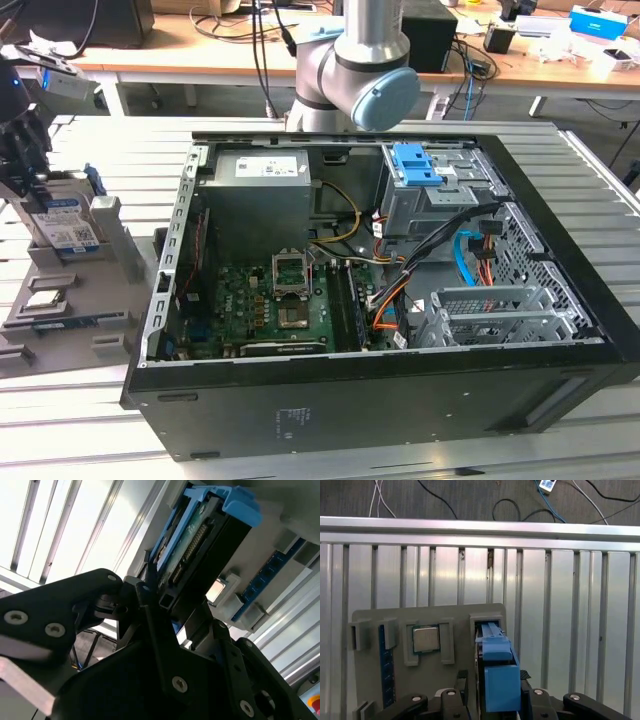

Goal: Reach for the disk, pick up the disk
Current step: 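Pick up the disk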

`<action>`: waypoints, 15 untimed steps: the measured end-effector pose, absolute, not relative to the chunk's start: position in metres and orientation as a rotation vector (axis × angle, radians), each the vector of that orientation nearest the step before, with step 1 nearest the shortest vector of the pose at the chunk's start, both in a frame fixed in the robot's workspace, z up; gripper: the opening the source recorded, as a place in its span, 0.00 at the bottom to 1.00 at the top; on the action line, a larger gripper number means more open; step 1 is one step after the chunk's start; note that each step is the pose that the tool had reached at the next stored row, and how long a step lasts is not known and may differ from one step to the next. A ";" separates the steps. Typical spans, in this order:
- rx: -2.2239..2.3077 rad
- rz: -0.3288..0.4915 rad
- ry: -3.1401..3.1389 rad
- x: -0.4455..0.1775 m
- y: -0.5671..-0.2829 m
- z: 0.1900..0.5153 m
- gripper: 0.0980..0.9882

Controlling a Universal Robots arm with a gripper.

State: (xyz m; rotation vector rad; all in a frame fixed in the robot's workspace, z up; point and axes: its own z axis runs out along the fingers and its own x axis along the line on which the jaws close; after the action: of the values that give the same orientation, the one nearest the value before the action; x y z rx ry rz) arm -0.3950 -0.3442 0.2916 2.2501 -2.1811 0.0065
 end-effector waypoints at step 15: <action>2.250 0.007 -2.181 -0.402 -0.344 0.291 0.34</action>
State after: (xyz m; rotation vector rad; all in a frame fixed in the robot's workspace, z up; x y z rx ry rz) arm -0.4018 -0.3441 0.2914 2.2501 -2.1813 0.0068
